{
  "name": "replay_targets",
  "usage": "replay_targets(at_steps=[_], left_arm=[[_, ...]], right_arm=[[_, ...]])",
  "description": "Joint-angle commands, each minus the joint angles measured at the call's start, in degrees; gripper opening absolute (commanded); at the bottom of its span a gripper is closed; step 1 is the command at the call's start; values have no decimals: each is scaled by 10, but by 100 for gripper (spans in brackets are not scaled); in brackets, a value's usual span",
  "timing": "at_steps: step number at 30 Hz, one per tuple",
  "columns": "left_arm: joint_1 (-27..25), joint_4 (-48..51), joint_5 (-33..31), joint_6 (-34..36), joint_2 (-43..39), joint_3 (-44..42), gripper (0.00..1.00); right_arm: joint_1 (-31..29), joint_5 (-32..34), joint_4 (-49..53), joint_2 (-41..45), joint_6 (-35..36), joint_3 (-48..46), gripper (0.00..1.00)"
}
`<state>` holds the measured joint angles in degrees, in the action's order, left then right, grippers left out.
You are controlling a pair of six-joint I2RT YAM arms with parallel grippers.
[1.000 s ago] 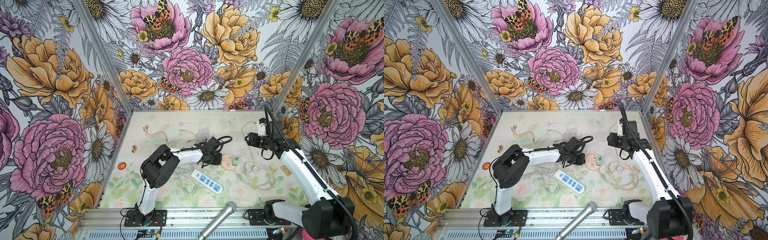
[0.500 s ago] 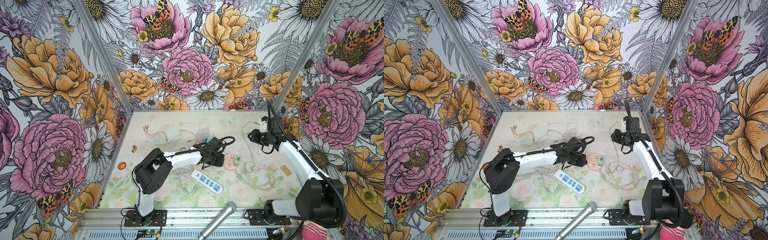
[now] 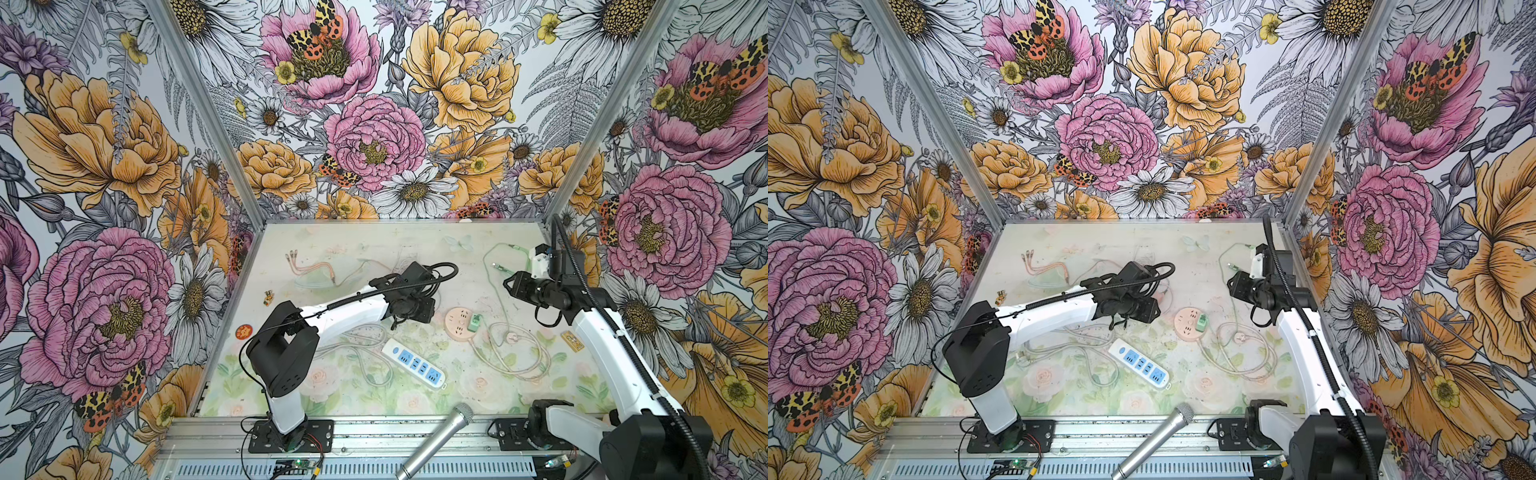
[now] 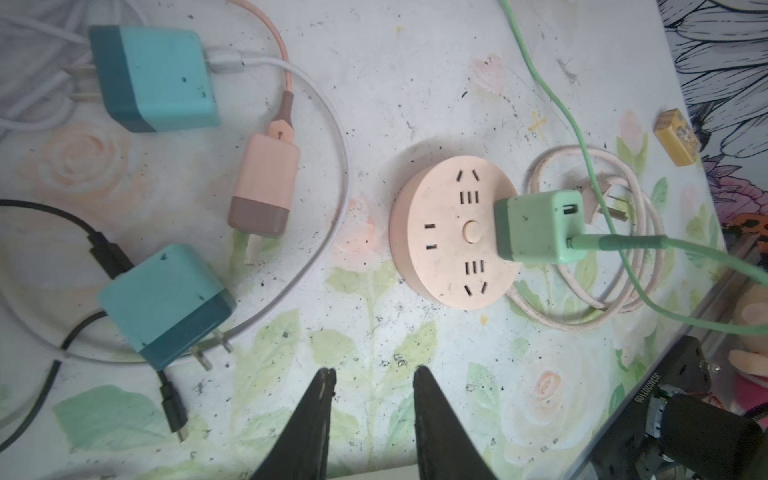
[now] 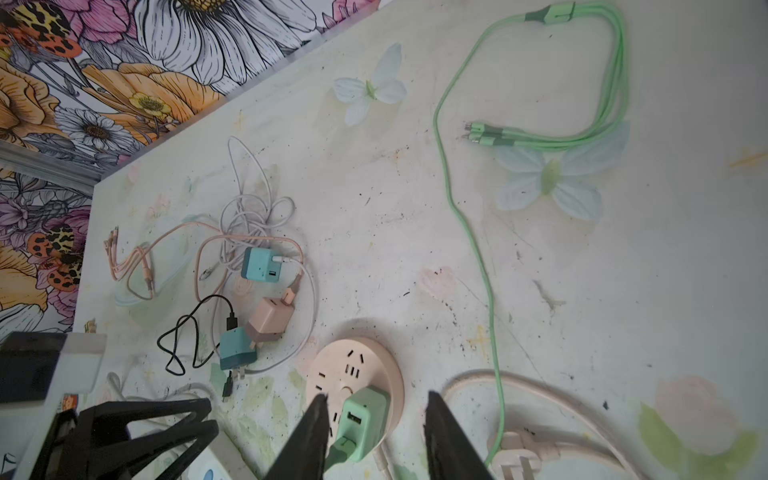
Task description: Insert the plug
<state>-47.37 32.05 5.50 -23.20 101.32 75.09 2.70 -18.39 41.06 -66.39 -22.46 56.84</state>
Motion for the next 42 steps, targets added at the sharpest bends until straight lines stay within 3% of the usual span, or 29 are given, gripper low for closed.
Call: replay_targets(at_steps=[1,9,16,30,42], left_arm=[[31,25,-25,26,-11,26,37],[91,32,-9,26,48,95,39],[94,76,-34,43,119,189,39],[137,117,-90,54,144,222,43],[156,121,-65,77,214,276,46]], right_arm=[[-1,-30,2,-34,22,40,42],[-2,-38,0,-133,39,128,42],[-21,-20,-10,-178,45,174,42],[-70,-9,-29,-261,47,212,42],[-87,-9,-31,-283,51,225,42]])
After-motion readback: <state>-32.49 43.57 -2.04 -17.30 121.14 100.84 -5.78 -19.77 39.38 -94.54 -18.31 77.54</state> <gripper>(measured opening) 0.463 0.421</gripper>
